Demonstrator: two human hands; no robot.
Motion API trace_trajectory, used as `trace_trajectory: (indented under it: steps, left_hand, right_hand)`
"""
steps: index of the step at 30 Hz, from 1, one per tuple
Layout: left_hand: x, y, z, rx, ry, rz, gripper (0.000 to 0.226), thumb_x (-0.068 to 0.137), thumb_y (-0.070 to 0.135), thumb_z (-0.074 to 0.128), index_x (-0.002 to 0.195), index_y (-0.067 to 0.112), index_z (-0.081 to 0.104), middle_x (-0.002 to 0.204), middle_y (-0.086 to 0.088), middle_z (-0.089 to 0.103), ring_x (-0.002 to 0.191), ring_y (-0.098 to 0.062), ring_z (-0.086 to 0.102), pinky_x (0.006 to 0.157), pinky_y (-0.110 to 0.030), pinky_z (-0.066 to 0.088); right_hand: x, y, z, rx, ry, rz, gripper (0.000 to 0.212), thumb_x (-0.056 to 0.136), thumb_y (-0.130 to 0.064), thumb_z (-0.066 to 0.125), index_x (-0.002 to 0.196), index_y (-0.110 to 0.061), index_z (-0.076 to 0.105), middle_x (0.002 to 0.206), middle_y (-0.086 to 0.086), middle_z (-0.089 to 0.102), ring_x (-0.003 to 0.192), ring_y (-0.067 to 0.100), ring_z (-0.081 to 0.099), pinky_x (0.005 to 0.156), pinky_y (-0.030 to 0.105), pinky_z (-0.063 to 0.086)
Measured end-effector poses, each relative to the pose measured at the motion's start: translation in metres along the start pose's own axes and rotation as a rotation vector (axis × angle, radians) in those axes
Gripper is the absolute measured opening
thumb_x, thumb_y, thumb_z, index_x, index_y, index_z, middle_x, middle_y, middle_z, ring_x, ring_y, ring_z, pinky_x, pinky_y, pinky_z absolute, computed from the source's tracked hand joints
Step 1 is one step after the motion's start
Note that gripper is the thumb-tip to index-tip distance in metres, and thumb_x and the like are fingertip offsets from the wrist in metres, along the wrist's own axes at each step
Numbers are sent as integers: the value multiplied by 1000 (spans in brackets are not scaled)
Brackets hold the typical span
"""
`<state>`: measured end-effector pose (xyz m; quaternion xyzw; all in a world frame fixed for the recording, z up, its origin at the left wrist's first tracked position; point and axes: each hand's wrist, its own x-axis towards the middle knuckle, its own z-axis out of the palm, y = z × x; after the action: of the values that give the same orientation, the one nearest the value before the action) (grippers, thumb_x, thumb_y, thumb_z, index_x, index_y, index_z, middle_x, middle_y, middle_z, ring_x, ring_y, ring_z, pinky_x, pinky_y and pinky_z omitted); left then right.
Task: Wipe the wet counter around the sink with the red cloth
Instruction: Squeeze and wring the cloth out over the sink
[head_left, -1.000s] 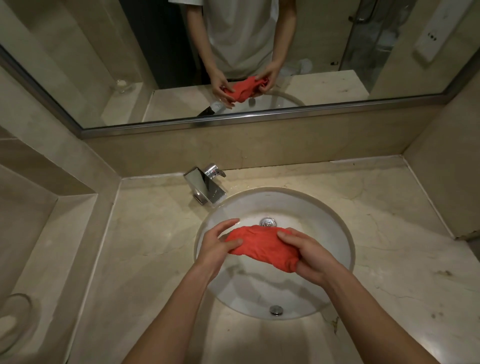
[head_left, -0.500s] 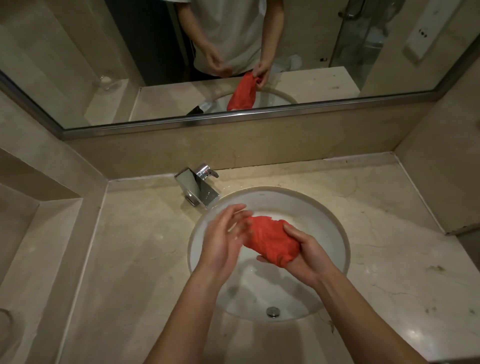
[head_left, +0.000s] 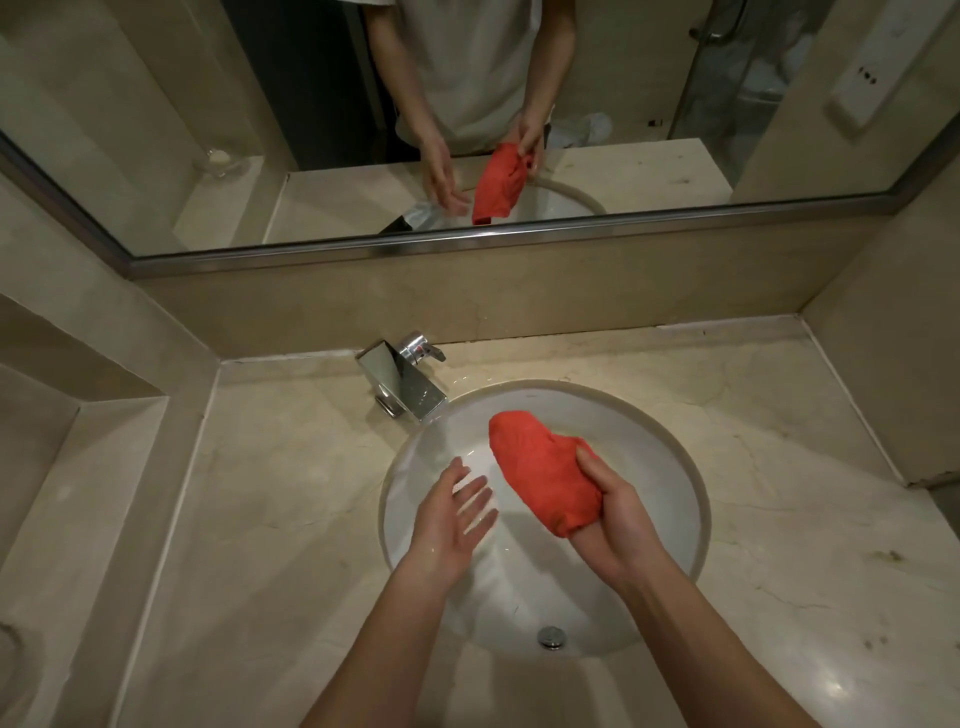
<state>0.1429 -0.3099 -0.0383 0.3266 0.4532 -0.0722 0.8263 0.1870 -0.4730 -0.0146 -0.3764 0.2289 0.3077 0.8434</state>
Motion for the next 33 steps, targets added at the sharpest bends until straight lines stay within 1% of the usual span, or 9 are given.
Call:
trace_trajectory:
  steps: [3,6,9,11,17,21,24,27,33]
  left_hand:
    - [-10,0,18,9,-221,-83,48,93,52,55,112,9,68,118,-16,68,101,-29,68,89,-44,53]
    - [-8,3,30,-52,-358,-31,39,93,46,58,103,10,67,106,-13,67,100,-28,66,95,-40,49]
    - [0,7,27,16,-370,45,56,90,48,59,123,2,59,118,-23,64,114,-37,62,106,-44,44]
    - [7,8,25,65,-346,66,62,90,48,57,127,-2,56,125,-25,61,123,-39,57,108,-44,42]
    - [4,9,29,138,-449,15,54,101,45,39,131,4,55,127,-18,63,120,-27,60,101,-39,44]
    - [3,11,26,201,-428,14,55,94,51,45,134,14,54,129,-10,65,120,-20,62,93,-39,50]
    - [9,8,20,235,-309,70,48,90,39,60,129,10,59,119,-10,70,107,-21,67,82,-38,57]
    - [14,2,15,175,-251,101,43,93,26,62,128,1,58,121,-17,68,107,-25,67,86,-39,57]
    - [13,-7,15,98,-185,173,32,99,22,54,128,8,59,119,-14,69,112,-28,65,88,-39,53]
  right_hand:
    - [-2,-3,12,-231,-99,-45,36,88,-22,67,116,1,62,114,22,67,98,30,67,84,41,51]
    - [-11,-8,22,-743,-187,-233,27,84,-21,78,88,2,64,94,16,68,86,25,67,75,34,52]
    - [-15,-21,19,-1097,-53,-462,18,80,-24,83,75,-13,69,105,-9,70,104,2,64,88,20,47]
    - [-15,-25,14,-1233,20,-526,17,78,-26,83,72,-19,69,102,-14,70,101,-6,61,86,18,43]
    - [-9,-23,21,-1253,168,-513,25,76,-44,82,77,-21,71,71,-5,71,65,5,65,56,16,47]
    - [2,-26,18,-944,109,-324,24,80,-26,83,78,-8,68,72,6,71,67,18,67,58,26,50]
    - [3,-21,16,-831,56,-328,20,85,-20,78,81,-4,66,75,5,69,68,14,64,57,23,48]
    - [5,-14,15,-697,71,-257,16,89,-21,73,85,-8,64,75,4,71,68,15,65,57,25,49]
    - [9,-8,14,-789,163,-212,29,90,-37,72,90,-8,69,77,2,76,69,15,70,58,24,51]
